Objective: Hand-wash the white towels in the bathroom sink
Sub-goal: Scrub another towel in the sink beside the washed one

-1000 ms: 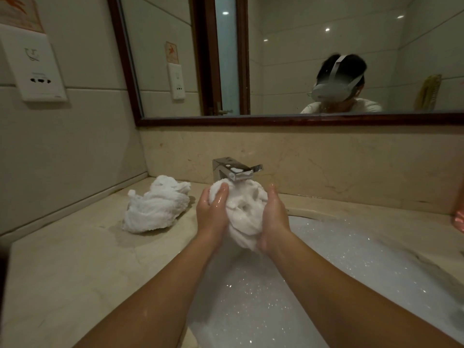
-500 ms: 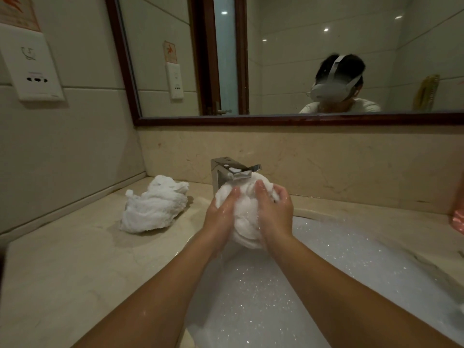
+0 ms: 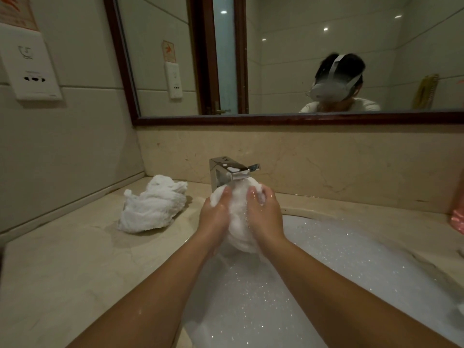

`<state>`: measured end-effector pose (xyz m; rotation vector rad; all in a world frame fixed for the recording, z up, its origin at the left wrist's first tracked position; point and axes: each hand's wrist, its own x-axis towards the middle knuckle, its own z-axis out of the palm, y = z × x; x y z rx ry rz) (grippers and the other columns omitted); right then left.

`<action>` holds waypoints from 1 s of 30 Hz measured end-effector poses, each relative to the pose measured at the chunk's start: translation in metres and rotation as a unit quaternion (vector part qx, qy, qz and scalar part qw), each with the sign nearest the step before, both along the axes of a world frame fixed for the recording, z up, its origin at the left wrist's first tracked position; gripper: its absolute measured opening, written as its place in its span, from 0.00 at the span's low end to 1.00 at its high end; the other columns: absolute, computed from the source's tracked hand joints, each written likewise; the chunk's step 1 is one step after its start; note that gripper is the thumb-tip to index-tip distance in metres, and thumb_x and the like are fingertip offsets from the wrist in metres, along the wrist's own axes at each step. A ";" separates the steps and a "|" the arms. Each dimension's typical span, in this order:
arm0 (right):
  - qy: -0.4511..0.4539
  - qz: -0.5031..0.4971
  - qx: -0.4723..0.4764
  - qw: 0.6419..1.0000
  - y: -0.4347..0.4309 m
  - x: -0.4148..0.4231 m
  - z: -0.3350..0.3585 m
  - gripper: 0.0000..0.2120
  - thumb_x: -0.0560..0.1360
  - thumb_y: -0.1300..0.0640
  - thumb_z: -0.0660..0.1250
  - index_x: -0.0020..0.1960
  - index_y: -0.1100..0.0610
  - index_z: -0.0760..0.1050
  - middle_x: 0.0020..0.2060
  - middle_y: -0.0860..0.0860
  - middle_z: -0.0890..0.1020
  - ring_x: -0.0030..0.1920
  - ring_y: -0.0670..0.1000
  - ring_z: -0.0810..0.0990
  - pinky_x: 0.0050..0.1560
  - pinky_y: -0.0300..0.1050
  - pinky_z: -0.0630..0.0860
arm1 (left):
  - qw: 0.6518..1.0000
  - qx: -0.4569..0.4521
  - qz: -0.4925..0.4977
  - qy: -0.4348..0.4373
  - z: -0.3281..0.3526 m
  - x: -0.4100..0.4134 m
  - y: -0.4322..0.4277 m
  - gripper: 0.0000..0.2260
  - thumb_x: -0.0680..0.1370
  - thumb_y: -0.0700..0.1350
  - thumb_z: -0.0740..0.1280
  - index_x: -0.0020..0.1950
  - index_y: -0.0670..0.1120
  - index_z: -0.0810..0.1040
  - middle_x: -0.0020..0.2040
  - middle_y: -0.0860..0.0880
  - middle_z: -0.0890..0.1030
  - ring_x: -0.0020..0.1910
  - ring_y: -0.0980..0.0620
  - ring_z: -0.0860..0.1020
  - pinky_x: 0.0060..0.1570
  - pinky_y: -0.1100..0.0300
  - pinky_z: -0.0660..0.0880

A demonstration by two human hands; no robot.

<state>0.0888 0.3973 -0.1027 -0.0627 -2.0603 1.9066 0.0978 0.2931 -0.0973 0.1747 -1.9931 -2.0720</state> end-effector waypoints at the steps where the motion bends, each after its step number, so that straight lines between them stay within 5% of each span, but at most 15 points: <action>1: 0.005 0.000 0.012 1.000 -0.001 0.000 -0.001 0.20 0.85 0.39 0.60 0.73 0.45 0.72 0.65 0.50 0.78 0.59 0.52 0.81 0.64 0.56 0.80 | 1.000 -0.004 -0.004 -0.004 0.000 0.001 0.000 0.13 0.83 0.61 0.64 0.61 0.58 0.81 0.55 0.52 0.87 0.54 0.49 0.85 0.58 0.47 0.82; 5: 0.017 -0.007 0.039 0.999 0.000 -0.001 0.000 0.22 0.85 0.40 0.59 0.76 0.45 0.71 0.67 0.52 0.76 0.61 0.55 0.80 0.65 0.58 0.79 | 1.000 -0.011 -0.016 0.009 -0.001 -0.001 0.002 0.10 0.83 0.55 0.66 0.62 0.58 0.82 0.52 0.54 0.88 0.52 0.52 0.87 0.53 0.51 0.84; 10: -0.002 -0.028 0.031 0.999 0.003 -0.004 0.000 0.21 0.86 0.43 0.57 0.77 0.49 0.67 0.68 0.55 0.76 0.61 0.57 0.80 0.62 0.55 0.79 | 0.997 -0.038 -0.039 0.047 0.001 0.006 0.004 0.05 0.80 0.59 0.70 0.55 0.63 0.78 0.51 0.61 0.83 0.51 0.59 0.83 0.49 0.59 0.81; 14: -0.047 -0.046 0.012 0.998 0.004 -0.005 -0.003 0.20 0.87 0.44 0.53 0.75 0.51 0.64 0.69 0.57 0.74 0.61 0.60 0.79 0.62 0.58 0.79 | 0.995 -0.063 -0.055 0.054 0.006 0.014 0.005 0.04 0.82 0.59 0.67 0.56 0.65 0.76 0.50 0.65 0.81 0.43 0.70 0.79 0.35 0.73 0.75; 18: -0.054 -0.044 -0.017 0.997 0.003 -0.004 -0.003 0.25 0.87 0.38 0.50 0.76 0.52 0.64 0.71 0.58 0.73 0.64 0.60 0.78 0.59 0.53 0.75 | 0.994 -0.071 -0.041 0.072 0.006 0.014 0.003 0.14 0.82 0.59 0.68 0.65 0.57 0.78 0.57 0.56 0.84 0.50 0.62 0.84 0.41 0.66 0.78; 23: -0.057 -0.047 -0.030 0.997 0.006 -0.003 0.000 0.25 0.87 0.38 0.51 0.73 0.56 0.64 0.70 0.60 0.72 0.61 0.60 0.76 0.53 0.49 0.68 | 0.990 -0.096 -0.031 0.098 0.003 0.013 0.003 0.13 0.82 0.57 0.68 0.65 0.56 0.79 0.55 0.57 0.85 0.54 0.60 0.83 0.49 0.63 0.79; 26: -0.051 -0.048 -0.012 0.997 0.006 -0.002 0.001 0.23 0.87 0.39 0.52 0.71 0.55 0.66 0.68 0.59 0.73 0.55 0.57 0.75 0.53 0.50 0.71 | 0.989 -0.095 -0.036 0.107 0.001 0.010 0.004 0.14 0.83 0.55 0.68 0.67 0.54 0.80 0.58 0.56 0.85 0.56 0.59 0.83 0.55 0.62 0.80; 30: 0.000 -0.036 0.022 0.999 0.006 -0.008 -0.004 0.15 0.86 0.41 0.57 0.63 0.50 0.73 0.62 0.56 0.79 0.56 0.55 0.80 0.59 0.55 0.78 | 0.994 -0.051 -0.004 0.094 0.002 0.005 0.003 0.10 0.85 0.55 0.65 0.63 0.54 0.81 0.54 0.58 0.84 0.55 0.61 0.82 0.51 0.64 0.77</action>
